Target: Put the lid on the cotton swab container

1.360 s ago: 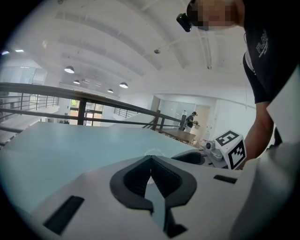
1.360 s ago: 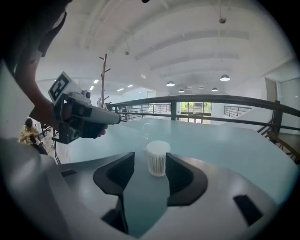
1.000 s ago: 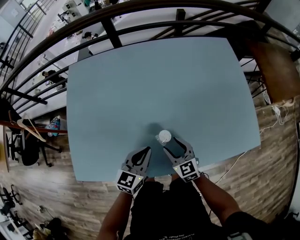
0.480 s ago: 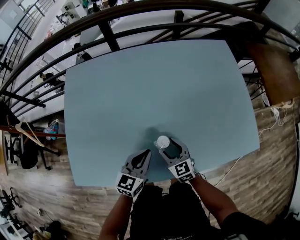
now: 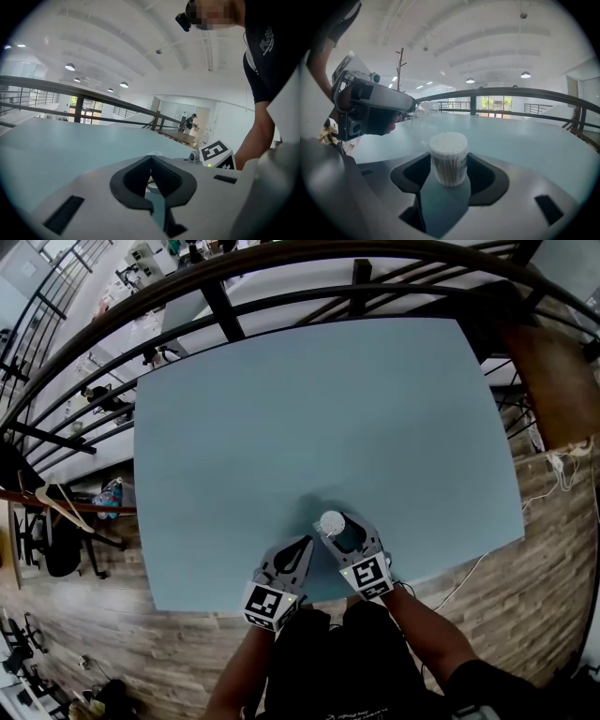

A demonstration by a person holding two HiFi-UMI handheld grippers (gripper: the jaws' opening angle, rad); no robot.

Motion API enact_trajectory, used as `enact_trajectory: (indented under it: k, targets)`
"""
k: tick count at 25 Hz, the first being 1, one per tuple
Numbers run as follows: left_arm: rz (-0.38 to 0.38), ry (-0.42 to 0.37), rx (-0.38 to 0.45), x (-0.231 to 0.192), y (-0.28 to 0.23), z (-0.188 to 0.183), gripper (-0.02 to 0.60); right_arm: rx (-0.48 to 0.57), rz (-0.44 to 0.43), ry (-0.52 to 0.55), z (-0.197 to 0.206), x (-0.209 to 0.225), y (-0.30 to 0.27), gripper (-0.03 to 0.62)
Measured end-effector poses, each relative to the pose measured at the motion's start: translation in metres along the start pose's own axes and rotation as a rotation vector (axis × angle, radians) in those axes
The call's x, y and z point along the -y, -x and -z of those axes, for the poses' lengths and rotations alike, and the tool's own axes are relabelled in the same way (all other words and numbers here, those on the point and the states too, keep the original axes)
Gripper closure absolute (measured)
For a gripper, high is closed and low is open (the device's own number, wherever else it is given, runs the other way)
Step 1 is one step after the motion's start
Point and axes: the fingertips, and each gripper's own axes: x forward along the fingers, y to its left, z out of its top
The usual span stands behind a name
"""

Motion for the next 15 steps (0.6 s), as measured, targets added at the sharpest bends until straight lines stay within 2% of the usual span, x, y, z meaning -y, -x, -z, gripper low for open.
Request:
enact_trajectory:
  k: [15]
  targets:
    - [0.035,-0.031,-0.053,0.008,-0.01,0.011,0.571,-0.018,-0.012,-0.04,0.0,-0.005,-0.001,0.345]
